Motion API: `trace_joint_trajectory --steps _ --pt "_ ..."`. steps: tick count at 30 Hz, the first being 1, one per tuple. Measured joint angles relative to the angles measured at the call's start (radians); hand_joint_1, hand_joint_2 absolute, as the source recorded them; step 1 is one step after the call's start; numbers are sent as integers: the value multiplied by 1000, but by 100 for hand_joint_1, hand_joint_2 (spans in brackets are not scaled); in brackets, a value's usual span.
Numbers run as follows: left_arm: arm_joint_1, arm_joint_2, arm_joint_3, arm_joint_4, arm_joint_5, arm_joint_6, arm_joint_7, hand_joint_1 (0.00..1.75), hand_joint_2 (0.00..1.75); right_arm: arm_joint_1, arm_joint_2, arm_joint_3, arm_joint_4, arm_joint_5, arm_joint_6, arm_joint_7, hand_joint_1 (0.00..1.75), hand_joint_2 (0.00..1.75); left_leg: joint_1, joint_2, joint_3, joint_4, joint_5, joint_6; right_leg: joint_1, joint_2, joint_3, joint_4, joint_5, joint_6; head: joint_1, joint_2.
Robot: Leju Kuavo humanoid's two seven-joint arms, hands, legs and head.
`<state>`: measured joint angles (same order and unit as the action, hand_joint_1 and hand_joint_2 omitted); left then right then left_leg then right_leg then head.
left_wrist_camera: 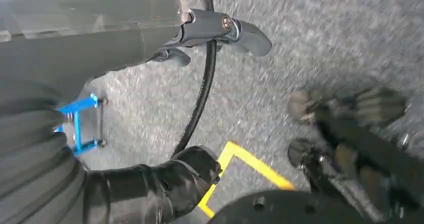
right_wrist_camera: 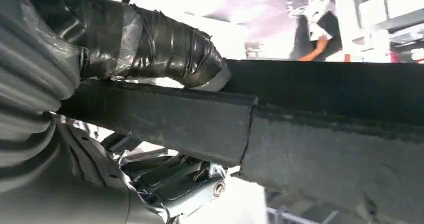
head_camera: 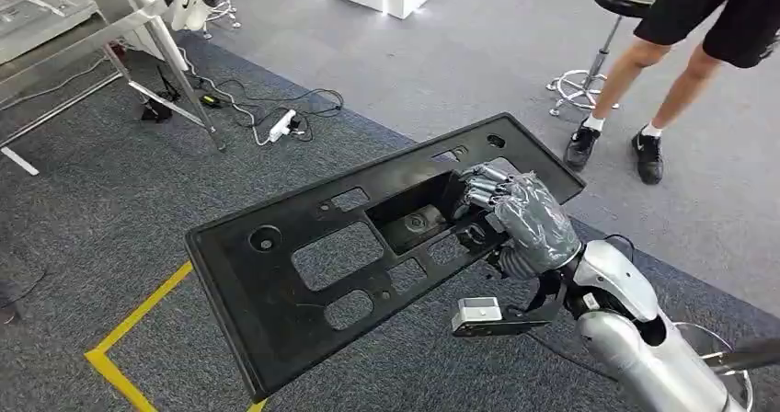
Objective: Take the parts from the cabinet and place them on the table.
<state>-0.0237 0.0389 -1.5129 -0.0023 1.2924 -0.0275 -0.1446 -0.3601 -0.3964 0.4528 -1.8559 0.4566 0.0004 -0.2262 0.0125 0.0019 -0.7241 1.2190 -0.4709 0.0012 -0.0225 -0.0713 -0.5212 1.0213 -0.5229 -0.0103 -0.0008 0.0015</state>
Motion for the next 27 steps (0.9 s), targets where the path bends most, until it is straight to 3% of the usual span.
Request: trace_joint_trajectory --steps 1,2,3,4,5,6,7,9,10,12,13,14,15,16,17,18,19,20,22,24,25,27 --pt "2 0 0 0 0 0 0 0 175 -1 0 0 0 0 0 0 175 175 -1 16 47 -91 47 6 1 -12 13 0 -9 3 0 0" --pt "3 0 0 0 0 0 0 0 175 -1 0 -1 0 0 0 0 175 175 -10 67 80 -166 59 15 2 -25 21 -2 -17 7 1 0" --pt "-1 1 0 0 -1 0 0 0 175 -2 0 -2 0 0 0 0 175 175 -28 87 94 -176 40 22 11 -38 25 -4 -23 15 0 0" --pt "-6 1 0 0 -2 0 0 0 175 -3 0 -3 0 -1 0 0 175 175 -25 75 92 -179 39 33 12 -46 28 -10 -25 21 1 0" --pt "-4 1 0 0 -5 -1 0 0 175 -5 0 -3 0 -1 1 -1 175 175 -26 60 89 -186 38 37 15 -61 39 -12 -25 25 2 0" --pt "-2 1 0 0 -5 -3 1 0 175 -7 0 -3 0 -3 2 -1 175 175 -21 46 87 -190 35 43 15 -62 47 -8 -20 31 2 0" --pt "0 1 0 0 -5 -5 3 0 175 -9 0 -3 0 -4 2 -1 175 175 -19 30 108 -195 34 51 11 -64 53 -2 -21 36 2 0" --pt "2 3 0 0 -5 -16 6 0 175 -14 -2 -4 0 -10 3 -4 175 175 -14 12 129 -210 32 61 1 28 6 84 -46 37 3 0" --pt "-1 5 0 0 -5 -17 6 0 175 -14 -3 -6 0 -13 4 -5 175 175 -12 1 132 -210 28 66 0 55 -43 159 -70 38 3 0" --pt "-4 6 0 0 -4 -18 6 0 175 -10 -4 -7 2 -15 4 -7 175 175 -12 -30 138 -209 19 71 -1 68 -140 288 -131 45 3 0" --pt "-4 6 0 0 -4 -19 7 0 175 -9 -4 -7 4 -17 5 -7 175 175 -12 -48 145 -207 13 69 -1 68 -167 304 -132 48 4 0" --pt "-4 6 0 0 -4 -21 8 0 175 -9 -4 -7 4 -18 5 -9 175 175 -12 -65 154 -206 7 66 -1 69 -171 279 -106 49 4 0" --pt "-3 7 0 0 -4 -24 11 0 175 -9 -4 -7 4 -18 5 -11 175 175 -11 -80 166 -203 -1 63 -3 71 -159 224 -62 49 3 0" --pt "-3 8 0 0 -4 -26 13 0 175 -10 -4 -7 4 -19 5 -11 175 175 -11 -94 179 -201 -11 60 -5 81 -136 142 -1 49 4 0" --pt "0 8 0 0 -4 -29 14 0 175 -10 -4 -8 5 -21 5 -11 175 175 -11 -107 188 -198 -23 55 -12 115 -116 56 74 50 4 0" --pt "0 10 0 0 -4 -31 16 0 175 -6 -5 -8 7 -21 6 -11 175 175 -11 -118 190 -189 -30 48 -13 153 -123 41 71 47 3 0" --pt "-2 12 0 0 -4 -33 18 0 175 -9 -6 -8 9 -23 8 -12 175 175 -9 -132 179 -188 -34 41 -7 147 -120 36 52 36 3 0" --pt "-2 14 0 0 -4 -33 20 0 175 -9 -6 -9 9 -23 9 -13 175 175 -7 -142 175 -192 -39 32 -2 137 -111 35 66 30 3 0" --pt "1 15 0 0 -3 -34 22 0 175 -17 -6 -10 9 -26 10 -12 175 175 -7 -145 180 -177 -36 26 -7 116 -94 31 60 14 3 0" --pt "-4 21 0 0 -3 -35 25 0 175 -22 -6 -10 9 -29 10 -14 175 175 -13 -46 134 -84 -23 15 -3 90 -63 17 45 -4 0 0" --pt "-8 22 0 0 -2 -36 25 0 175 -22 -6 -10 9 -31 10 -13 175 175 -10 -21 86 -14 -37 10 0 77 -52 16 36 -7 0 0" --pt "-11 24 0 0 -1 -35 25 0 175 -22 -6 -10 10 -32 11 -14 175 175 -8 -8 -5 101 -100 7 2 51 -30 15 13 -9 0 0"
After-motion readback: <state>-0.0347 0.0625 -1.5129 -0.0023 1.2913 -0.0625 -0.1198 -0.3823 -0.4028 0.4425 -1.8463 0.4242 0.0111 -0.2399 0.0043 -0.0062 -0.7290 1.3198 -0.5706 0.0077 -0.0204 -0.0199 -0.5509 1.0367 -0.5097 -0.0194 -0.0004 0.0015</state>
